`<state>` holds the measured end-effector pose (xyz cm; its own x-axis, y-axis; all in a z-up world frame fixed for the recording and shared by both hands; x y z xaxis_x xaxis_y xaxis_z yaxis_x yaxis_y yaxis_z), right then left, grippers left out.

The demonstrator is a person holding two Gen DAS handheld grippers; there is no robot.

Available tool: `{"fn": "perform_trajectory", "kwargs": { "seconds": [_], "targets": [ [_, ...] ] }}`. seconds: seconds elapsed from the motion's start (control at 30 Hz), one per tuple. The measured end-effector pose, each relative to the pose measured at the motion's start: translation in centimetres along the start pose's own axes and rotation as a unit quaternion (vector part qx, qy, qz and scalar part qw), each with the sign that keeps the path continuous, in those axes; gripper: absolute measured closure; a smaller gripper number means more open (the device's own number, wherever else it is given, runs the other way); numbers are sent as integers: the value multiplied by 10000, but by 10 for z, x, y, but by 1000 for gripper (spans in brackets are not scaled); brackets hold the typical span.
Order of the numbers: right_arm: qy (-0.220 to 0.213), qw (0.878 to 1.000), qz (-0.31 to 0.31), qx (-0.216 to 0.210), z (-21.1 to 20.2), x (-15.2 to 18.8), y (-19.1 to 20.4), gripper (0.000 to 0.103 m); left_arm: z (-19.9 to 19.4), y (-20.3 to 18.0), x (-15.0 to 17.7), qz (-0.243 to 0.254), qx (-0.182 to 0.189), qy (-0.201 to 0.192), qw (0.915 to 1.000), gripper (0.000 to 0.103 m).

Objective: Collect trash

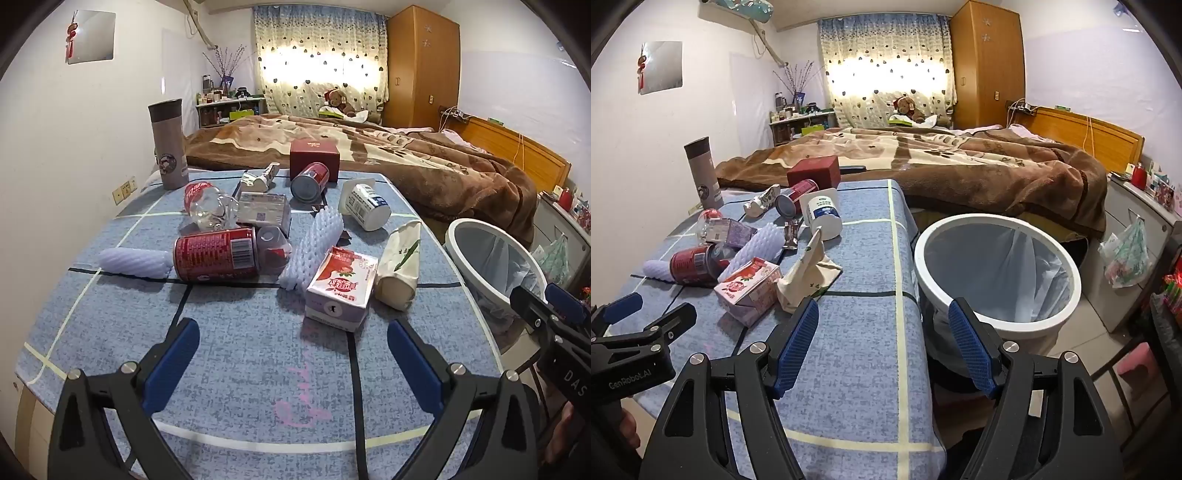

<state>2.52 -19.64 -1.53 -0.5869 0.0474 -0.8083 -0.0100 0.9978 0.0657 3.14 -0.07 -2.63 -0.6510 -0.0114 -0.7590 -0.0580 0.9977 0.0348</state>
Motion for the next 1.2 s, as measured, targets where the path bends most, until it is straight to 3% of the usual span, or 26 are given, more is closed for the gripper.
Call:
{"fn": "perform_trajectory", "kwargs": {
  "seconds": [1.2],
  "targets": [
    [-39,9998,-111,130,-2,-3,0,29,-1,2,-2,-84,46,-104,9999,0]
  ]
}}
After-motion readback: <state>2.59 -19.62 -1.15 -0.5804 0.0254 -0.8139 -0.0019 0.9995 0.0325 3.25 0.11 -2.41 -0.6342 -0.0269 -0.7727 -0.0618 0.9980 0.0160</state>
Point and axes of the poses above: each gripper's, at about its wrist camera, not at the fingertips, and z roughly the way its jaws point, y to its left, x to its underside, the point moved 4 cm from there along z, roughly the way its jaws point, and after that the axes turned 3 degrees about -x, right-handed, at the moved point
